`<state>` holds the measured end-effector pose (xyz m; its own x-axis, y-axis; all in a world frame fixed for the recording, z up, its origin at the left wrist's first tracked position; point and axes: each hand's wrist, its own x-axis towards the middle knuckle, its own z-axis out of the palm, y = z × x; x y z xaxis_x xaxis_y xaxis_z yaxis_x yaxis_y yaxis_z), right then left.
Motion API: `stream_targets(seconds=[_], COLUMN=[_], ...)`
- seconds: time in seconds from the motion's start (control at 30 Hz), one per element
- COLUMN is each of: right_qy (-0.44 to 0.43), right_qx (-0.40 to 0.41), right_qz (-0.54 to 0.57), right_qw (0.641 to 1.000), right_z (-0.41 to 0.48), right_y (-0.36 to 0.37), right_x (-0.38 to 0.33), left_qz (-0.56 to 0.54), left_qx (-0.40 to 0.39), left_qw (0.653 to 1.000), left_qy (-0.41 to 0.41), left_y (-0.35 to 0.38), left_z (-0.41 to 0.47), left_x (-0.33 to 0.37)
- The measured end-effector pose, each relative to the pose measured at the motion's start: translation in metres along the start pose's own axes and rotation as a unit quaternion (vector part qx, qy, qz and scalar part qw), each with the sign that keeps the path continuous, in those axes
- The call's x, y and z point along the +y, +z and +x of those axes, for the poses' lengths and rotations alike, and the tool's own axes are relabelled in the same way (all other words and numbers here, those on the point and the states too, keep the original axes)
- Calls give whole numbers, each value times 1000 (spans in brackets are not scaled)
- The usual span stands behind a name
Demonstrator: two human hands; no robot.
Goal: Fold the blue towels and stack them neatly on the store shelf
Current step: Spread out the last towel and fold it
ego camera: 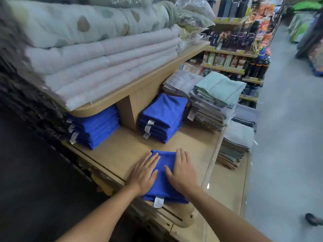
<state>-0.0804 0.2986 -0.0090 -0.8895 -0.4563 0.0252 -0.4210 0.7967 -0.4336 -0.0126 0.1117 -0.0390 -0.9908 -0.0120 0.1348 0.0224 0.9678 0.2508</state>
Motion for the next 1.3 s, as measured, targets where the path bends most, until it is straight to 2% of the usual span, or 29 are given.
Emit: stream_targets(seconds=[0.07, 0.13, 0.23, 0.33, 0.37, 0.4, 0.47, 0.53, 0.6, 0.67, 0.7, 0.77, 0.87, 0.93, 0.97, 1.0, 1.07, 1.13, 1.17, 1.23, 1.3], right_qy=[137, 225, 266, 221, 195, 167, 106, 64, 52, 49, 47, 56, 124, 151, 171, 193, 224, 256, 282, 345, 379], right_qx=[4, -57, -123, -140, -135, -132, -142, -155, -151, -137, -129, -112, -64, -55, -55, -46, 18, 90, 101, 44, -46], right_qz=[116, 225, 367, 438, 458, 481, 515, 535, 562, 595, 610, 629, 638, 635, 608, 568, 515, 497, 492, 530, 597], right_qw=[984, 946, 883, 860, 857, 850, 838, 828, 812, 790, 780, 767, 757, 756, 774, 799, 828, 825, 817, 773, 706], right_z=[16, 31, 37, 25, 21, 16, 11, 14, 28, 51, 67, 105, 172, 209, 223, 233, 240, 235, 228, 211, 198], right_y=[-20, -37, -51, -62, -66, -71, -85, -104, -123, -140, -150, -167, -178, -170, -161, -151, -128, -105, -95, -76, -62], right_x=[6, 11, 14, 8, 4, -1, -10, -18, -24, -26, -26, -30, -37, -35, -31, -25, -11, -2, 2, 5, 4], left_qz=[3, -11, -58, -175, -243, -338, -520, -613, -661, -674, -671, -642, -521, -345, -228, -130, -72, -36, -16, 1, -16], left_qx=[16, 19, 33, 52, 58, 54, 47, 29, -28, -9, 26, 69, 83, 87, 74, 60, 59, 101, 110, 64, -40], left_qw=[1000, 1000, 998, 982, 965, 933, 837, 770, 732, 715, 716, 742, 833, 921, 959, 981, 990, 991, 992, 997, 995], left_qy=[0, 1, -14, -57, -80, -111, -165, -174, -161, -182, -192, -181, -167, -161, -148, -134, -109, -74, -51, -38, -90], left_y=[2, 5, 6, 1, -2, -6, -18, -33, -51, -76, -93, -129, -174, -188, -188, -185, -172, -152, -142, -126, -112], left_z=[1, 2, 0, -2, -1, 0, 3, 2, 6, 24, 42, 89, 171, 213, 226, 235, 244, 250, 253, 260, 267], left_x=[-1, -2, -5, -4, -2, 1, 3, 1, 2, 3, 4, -1, -16, -25, -27, -28, -23, -10, -3, 7, 3])
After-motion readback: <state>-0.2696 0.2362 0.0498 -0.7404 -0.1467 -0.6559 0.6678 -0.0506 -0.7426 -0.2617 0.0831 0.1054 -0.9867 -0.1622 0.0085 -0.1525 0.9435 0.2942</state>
